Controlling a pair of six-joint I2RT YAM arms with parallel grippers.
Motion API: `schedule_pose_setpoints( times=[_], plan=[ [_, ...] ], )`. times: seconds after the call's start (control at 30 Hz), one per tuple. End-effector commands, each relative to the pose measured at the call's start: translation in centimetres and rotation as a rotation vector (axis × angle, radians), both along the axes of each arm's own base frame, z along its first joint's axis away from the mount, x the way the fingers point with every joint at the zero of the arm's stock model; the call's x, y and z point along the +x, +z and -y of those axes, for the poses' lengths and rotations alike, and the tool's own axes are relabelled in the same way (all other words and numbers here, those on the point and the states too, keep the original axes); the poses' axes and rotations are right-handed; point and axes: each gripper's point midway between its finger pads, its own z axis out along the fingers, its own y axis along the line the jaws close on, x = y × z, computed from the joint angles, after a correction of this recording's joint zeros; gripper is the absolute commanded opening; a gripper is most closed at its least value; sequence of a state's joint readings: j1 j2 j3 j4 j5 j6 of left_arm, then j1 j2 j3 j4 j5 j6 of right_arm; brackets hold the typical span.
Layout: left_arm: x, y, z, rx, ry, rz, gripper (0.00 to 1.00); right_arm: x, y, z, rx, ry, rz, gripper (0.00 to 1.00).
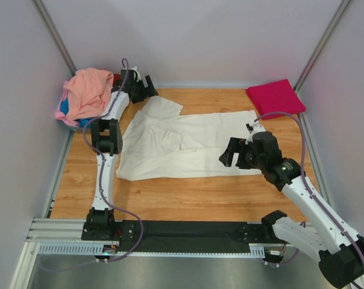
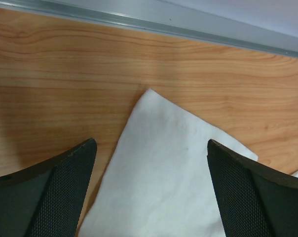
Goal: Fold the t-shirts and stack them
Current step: Fold the tshirt
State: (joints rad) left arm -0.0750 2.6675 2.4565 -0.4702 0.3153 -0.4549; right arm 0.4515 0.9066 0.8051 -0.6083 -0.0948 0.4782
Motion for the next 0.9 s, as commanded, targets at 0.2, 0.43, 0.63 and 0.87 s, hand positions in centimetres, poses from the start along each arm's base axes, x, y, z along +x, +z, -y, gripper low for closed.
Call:
schedule_pose_setpoints(
  times=[0.2, 0.43, 0.63, 0.87],
  plan=[
    [1.4, -0.9, 3.0, -0.148, -0.019, 0.028, 0.93, -1.0, 0.2, 0.2, -0.013, 0.020, -0.029, 0.89],
    [0.7, -2.2, 3.8, -0.206, -0.014, -0.024, 0.73, -0.9, -0.3, 0.4, -0.034, 0.015, -0.037, 0.89],
    [0.6, -2.3, 4.1, -0.199, -0.021, -0.025, 0.45, -0.9, -0.7, 0.4, -0.036, 0.018, -0.042, 0.89],
    [-0.6, -2.3, 5.1, -0.106, -0.037, -0.046, 0.06, -0.9, -1.0, 0.1, -0.029, 0.024, -0.049, 0.89]
  ],
)
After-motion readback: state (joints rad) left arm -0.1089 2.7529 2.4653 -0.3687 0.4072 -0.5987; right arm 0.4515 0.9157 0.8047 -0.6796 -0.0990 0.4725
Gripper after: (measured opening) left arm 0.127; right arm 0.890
